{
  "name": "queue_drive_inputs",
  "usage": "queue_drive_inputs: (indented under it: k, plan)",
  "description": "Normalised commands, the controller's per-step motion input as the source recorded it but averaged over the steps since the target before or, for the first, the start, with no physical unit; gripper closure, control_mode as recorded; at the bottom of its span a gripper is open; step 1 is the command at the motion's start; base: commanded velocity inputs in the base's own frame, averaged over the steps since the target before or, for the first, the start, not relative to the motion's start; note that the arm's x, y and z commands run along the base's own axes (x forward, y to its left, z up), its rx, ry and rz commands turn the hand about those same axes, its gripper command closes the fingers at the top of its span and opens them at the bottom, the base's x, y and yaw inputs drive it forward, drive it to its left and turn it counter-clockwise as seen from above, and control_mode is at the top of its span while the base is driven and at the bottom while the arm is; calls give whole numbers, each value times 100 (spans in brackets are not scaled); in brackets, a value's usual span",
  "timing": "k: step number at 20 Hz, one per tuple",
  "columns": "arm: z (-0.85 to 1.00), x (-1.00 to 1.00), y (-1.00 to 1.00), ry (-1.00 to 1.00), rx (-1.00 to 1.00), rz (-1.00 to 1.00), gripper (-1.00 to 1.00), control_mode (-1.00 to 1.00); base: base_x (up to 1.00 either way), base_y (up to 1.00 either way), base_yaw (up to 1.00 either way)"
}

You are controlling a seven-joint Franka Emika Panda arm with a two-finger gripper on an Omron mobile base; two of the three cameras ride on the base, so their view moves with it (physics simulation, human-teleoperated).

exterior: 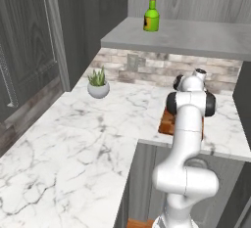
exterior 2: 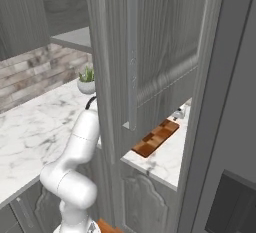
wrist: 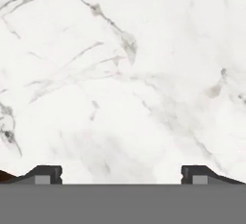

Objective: Move the cutting board and knife to the sink. Then move spray from the cabinet to the counter.

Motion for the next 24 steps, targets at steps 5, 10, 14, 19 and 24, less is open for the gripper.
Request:
queue_drive_inputs:
  k: [5,10,14,19,24]
  plan:
    - [-88,-99,7,11,-1,0,-100,-100,0,0,0]
    - [-74,-88,15,8,0,0,-100,-100,0,0,0]
    - [-46,-51,34,0,0,5,-100,-100,0,0,0]
    - [-38,-44,41,0,0,17,-100,-100,0,0,0]
    - [-14,-32,23,-6,1,12,-100,-100,0,0,0]
